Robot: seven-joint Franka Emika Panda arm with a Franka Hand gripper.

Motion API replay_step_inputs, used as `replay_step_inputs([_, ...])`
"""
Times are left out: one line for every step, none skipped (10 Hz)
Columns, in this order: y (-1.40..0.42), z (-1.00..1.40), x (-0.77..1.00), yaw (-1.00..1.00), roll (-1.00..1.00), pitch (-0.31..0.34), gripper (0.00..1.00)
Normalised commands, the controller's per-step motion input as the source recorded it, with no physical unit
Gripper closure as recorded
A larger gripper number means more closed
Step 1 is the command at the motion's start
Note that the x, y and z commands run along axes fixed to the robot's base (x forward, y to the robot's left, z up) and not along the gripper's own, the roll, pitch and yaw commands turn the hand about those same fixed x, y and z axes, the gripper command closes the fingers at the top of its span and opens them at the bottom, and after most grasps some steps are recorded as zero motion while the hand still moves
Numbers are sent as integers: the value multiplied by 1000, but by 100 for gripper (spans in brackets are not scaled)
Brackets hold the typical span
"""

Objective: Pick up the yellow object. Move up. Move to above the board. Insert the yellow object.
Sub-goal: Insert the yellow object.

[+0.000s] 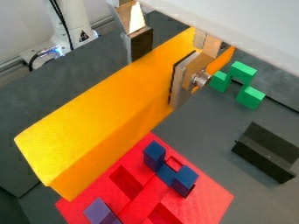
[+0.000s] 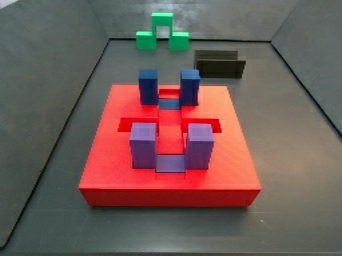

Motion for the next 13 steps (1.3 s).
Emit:
replay_step_inputs([-74, -3, 0, 0, 30, 0, 100])
replay_step_inputs([-69, -31, 29, 0, 29, 0, 100])
replay_step_inputs([-69, -46, 240, 0, 34, 0, 100])
replay_step_inputs([-74, -146, 411, 0, 50, -54, 100])
replay_step_inputs([-89, -191, 511, 0, 79, -71, 100])
replay_step_inputs([-86, -326, 580, 0, 101, -117, 100])
replay_step_inputs([-83, -494, 551, 0, 100, -180, 100])
replay_step_inputs([-120, -583, 489, 0, 131, -181, 100])
replay_step_inputs([-137, -600, 411, 0, 176, -144, 100])
replay_step_inputs([-123, -654, 363, 29, 210, -116, 100])
replay_step_inputs([-186, -700, 194, 0, 231, -41, 100])
replay_step_inputs([-286, -654, 0, 0, 247, 0, 100])
replay_step_inputs([-291, -709, -211, 0, 209, 0, 100])
